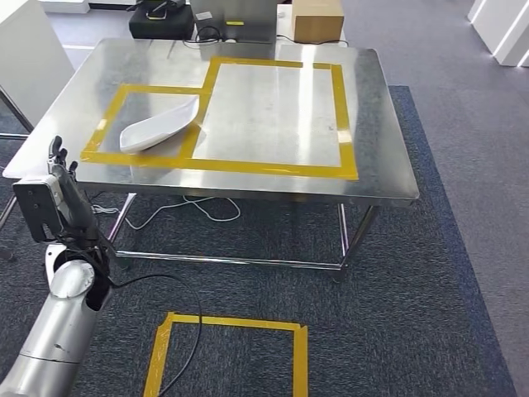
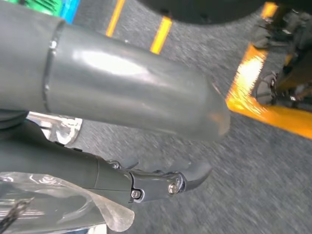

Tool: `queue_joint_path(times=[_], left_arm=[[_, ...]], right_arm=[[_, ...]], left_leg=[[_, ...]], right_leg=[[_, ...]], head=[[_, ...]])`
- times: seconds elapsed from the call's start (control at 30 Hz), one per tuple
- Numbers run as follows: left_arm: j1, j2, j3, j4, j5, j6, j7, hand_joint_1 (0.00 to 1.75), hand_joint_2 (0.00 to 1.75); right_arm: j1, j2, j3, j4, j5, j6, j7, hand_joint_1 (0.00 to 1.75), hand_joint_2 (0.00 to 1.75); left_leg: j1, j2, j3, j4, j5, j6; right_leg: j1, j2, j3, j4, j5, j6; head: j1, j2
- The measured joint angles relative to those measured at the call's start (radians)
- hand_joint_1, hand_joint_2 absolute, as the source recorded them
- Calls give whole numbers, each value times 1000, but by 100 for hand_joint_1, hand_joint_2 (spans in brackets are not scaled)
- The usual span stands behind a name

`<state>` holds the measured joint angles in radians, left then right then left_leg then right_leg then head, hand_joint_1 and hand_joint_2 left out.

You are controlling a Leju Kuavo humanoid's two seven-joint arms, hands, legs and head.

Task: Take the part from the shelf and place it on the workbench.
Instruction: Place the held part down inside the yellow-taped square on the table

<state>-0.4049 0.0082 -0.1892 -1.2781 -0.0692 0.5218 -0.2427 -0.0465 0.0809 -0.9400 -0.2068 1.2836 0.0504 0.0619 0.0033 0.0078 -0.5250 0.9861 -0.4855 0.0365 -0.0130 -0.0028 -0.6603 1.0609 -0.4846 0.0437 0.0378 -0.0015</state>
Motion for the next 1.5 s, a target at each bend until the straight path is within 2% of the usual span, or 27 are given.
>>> queue_joint_path(times=[0.07,0.1,0.13,0.17,0.2,0.27,0.33,0.37,0.43,0.47,0.57,0.6,0.63,0.7,0.77,0.83,0.93,0.97,1.03,1.1,1.13,1.17,1.2,1.3,1.33,1.43,1.5], left_arm=[[1,0,0,0,0,0,0,0,0],[2,-1,0,0,0,0,-1,0,0],[4,-1,-1,0,0,0,-1,0,0],[5,-1,-1,0,1,0,-1,0,0],[7,-1,-1,0,1,1,-1,0,0],[8,0,0,-1,1,3,-3,0,0],[6,0,0,-4,0,5,-6,0,0],[6,0,0,-5,0,6,-7,0,0],[6,2,-1,-5,0,8,-8,0,0],[7,2,-1,-5,0,10,-9,0,0],[9,5,-1,-5,-1,11,-9,0,0],[11,6,-1,-5,-2,11,-9,0,0],[13,8,-1,-5,-2,12,-9,0,0],[16,9,-1,-5,-3,12,-9,0,0],[15,10,-1,-5,-4,13,-9,0,0],[15,10,-1,-6,-6,14,-11,0,0],[18,12,0,-7,-8,16,-12,0,0],[18,13,0,-7,-9,15,-12,0,0],[20,14,0,-7,-11,12,-12,0,0],[26,15,1,-7,-12,9,-12,0,0],[31,15,1,-7,-12,8,-12,0,0],[36,16,1,-7,-12,6,-12,0,0],[39,17,1,-7,-12,5,-12,0,0],[43,19,4,-9,-11,1,-13,0,0],[44,19,5,-11,-11,0,-13,0,0],[51,20,7,-16,-6,-6,-12,0,0],[54,21,8,-19,-3,-9,-12,0,0]], right_arm=[[0,0,0,0,0,1,0,0,0],[-1,1,0,0,0,1,0,0,0],[-1,1,0,0,0,1,0,0,0],[-2,1,0,0,0,0,0,0,0],[-2,1,0,0,0,-1,0,0,0],[-3,1,0,0,-1,-3,-1,0,0],[-7,1,0,0,-1,-3,-2,0,0],[-7,1,0,0,-1,-3,-3,0,0],[-6,2,0,0,-2,-3,-3,0,0],[-6,2,0,1,-2,-3,-3,0,0],[-6,3,0,1,-2,-4,-3,0,0],[-6,3,0,1,-1,-5,-3,0,0],[-5,3,0,1,-1,-5,-3,0,0],[-5,3,0,1,-1,-5,-3,0,0],[-5,3,0,1,-1,-4,-3,0,0],[-5,4,0,2,-1,-3,-3,0,0],[-5,4,0,1,-1,-3,-3,0,0],[-4,4,0,1,-2,-3,-4,0,0],[-4,3,0,1,-7,-3,-8,0,0],[-3,4,0,1,-14,-4,-16,0,0],[-3,4,0,2,-16,-6,-21,0,0],[-2,4,0,2,-16,-9,-26,0,0],[-2,4,0,1,-16,-13,-29,0,0],[-3,3,0,1,-13,-31,-36,0,0],[-4,2,0,0,-12,-36,-37,0,0],[-1,2,0,0,-11,-47,-38,0,0],[-1,3,0,0,-10,-56,-38,0,0]], left_leg=[[-1,1,-30,1,23,7],[-1,1,-47,2,36,7],[-2,1,-63,3,48,6],[-2,1,-79,4,60,4],[-2,1,-93,5,71,2],[-4,1,-115,8,90,-5],[-6,1,-125,10,110,-15],[-6,2,-127,8,120,-21],[-4,0,-133,6,129,-33],[-3,-1,-140,19,107,-38],[2,-4,-181,176,-41,-52],[4,-4,-192,242,-76,-55],[4,-4,-191,286,-87,-57],[5,-4,-144,269,-53,-56],[4,-4,-43,137,-20,-48],[1,-4,27,27,-29,-39],[-2,-2,30,-2,-28,-20],[-1,-1,26,-3,-20,-12],[1,1,12,-6,-3,1],[0,1,-9,-4,11,6],[0,1,-18,-3,17,6],[-1,1,-26,-2,22,5],[-1,1,-31,-1,26,3],[-3,1,-40,6,31,-6],[-5,1,-43,8,34,-11],[-5,1,-50,10,40,-28],[-3,-1,-65,43,14,-38]], right_leg=[[0,1,-36,121,-96,7],[0,1,-47,181,-122,9],[0,1,-47,219,-124,11],[0,1,-30,224,-105,12],[0,1,4,193,-75,11],[1,1,116,50,-45,6],[3,2,199,-72,-60,-3],[6,3,210,-97,-67,-8],[6,0,193,-100,-54,-24],[4,-2,185,-101,-44,-34],[3,-7,151,-101,-6,-53],[3,-7,136,-100,7,-54],[4,-7,120,-98,19,-53],[4,-7,87,-91,37,-49],[5,-6,60,-80,50,-42],[7,-6,45,-70,61,-32],[6,-6,35,-67,75,-14],[4,-5,26,-56,65,-9],[2,-2,-15,27,4,-2],[2,-1,-68,167,-72,4],[2,-1,-82,214,-90,5],[2,-1,-75,223,-91,6],[1,-1,-47,190,-74,5],[3,-1,89,-17,-13,-6],[3,0,114,-58,-7,-10],[5,-1,122,-76,-1,-25],[1,-3,121,-82,7,-39]], head=[[2,0],[3,0],[3,0],[3,0],[3,0],[4,0],[3,0],[3,0],[3,0],[1,0],[-5,0],[-6,0],[-6,0],[-6,0],[-6,0],[-5,0],[-6,0],[-5,0],[-3,0],[-1,0],[-1,0],[-1,0],[-1,0],[-1,0],[-1,0],[-2,0],[-3,0]])
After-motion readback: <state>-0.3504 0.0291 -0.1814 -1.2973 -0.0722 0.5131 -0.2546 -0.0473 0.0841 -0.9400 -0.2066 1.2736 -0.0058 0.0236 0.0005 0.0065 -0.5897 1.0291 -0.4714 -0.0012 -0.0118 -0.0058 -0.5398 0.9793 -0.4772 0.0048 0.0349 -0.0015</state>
